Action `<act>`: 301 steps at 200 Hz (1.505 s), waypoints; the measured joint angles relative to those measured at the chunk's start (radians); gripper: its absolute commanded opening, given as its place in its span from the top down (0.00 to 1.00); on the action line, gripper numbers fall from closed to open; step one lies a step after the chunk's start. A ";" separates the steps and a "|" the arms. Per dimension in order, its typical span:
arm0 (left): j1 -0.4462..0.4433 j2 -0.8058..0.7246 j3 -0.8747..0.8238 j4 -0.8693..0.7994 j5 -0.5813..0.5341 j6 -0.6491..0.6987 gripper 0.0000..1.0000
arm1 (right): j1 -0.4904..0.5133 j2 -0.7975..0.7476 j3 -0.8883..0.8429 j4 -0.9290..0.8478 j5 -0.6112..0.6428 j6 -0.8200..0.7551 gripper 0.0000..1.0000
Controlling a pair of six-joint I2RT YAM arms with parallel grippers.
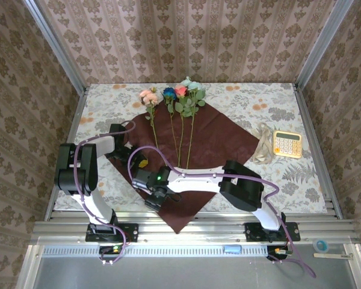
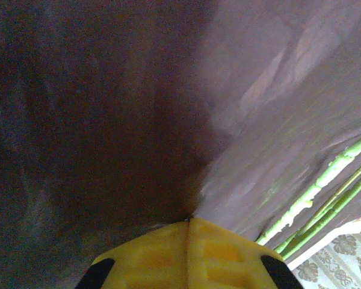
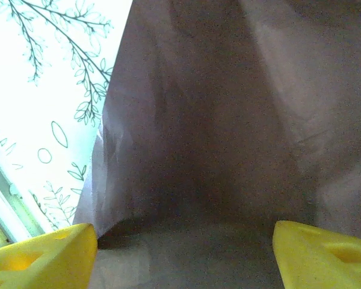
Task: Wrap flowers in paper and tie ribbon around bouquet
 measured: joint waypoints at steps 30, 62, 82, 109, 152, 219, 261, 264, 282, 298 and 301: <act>0.001 0.002 0.000 0.001 0.004 0.000 1.00 | 0.003 0.034 0.034 -0.016 0.005 0.012 0.32; 0.003 0.006 0.000 0.007 0.014 0.001 1.00 | 0.002 0.043 0.047 -0.021 0.003 0.034 0.56; 0.007 0.009 0.000 0.007 0.022 0.002 1.00 | -0.007 0.043 0.047 -0.020 0.003 0.047 0.69; 0.012 0.010 0.002 0.006 0.024 0.006 1.00 | -0.037 0.043 0.047 -0.020 -0.033 0.058 0.78; 0.014 0.003 0.022 -0.017 0.003 0.009 0.73 | -0.140 0.043 0.050 -0.021 -0.292 0.055 0.86; 0.020 -0.345 -0.021 -0.154 -0.134 -0.142 0.50 | -0.261 0.069 0.070 -0.032 -0.671 0.054 0.86; -0.019 -0.553 -0.206 -0.245 -0.156 -0.375 0.41 | -0.290 0.123 0.080 -0.044 -0.783 0.055 0.85; -0.024 -0.563 -0.212 -0.252 -0.156 -0.388 0.41 | -0.292 0.125 0.080 -0.046 -0.788 0.055 0.85; -0.055 -0.614 -0.236 -0.293 -0.159 -0.477 0.40 | -0.299 0.130 0.080 -0.052 -0.810 0.055 0.85; -0.073 -0.668 -0.256 -0.310 -0.164 -0.548 0.40 | -0.306 0.131 0.081 -0.055 -0.824 0.055 0.85; -0.076 -0.677 -0.262 -0.314 -0.165 -0.560 0.40 | -0.307 0.131 0.082 -0.055 -0.826 0.055 0.85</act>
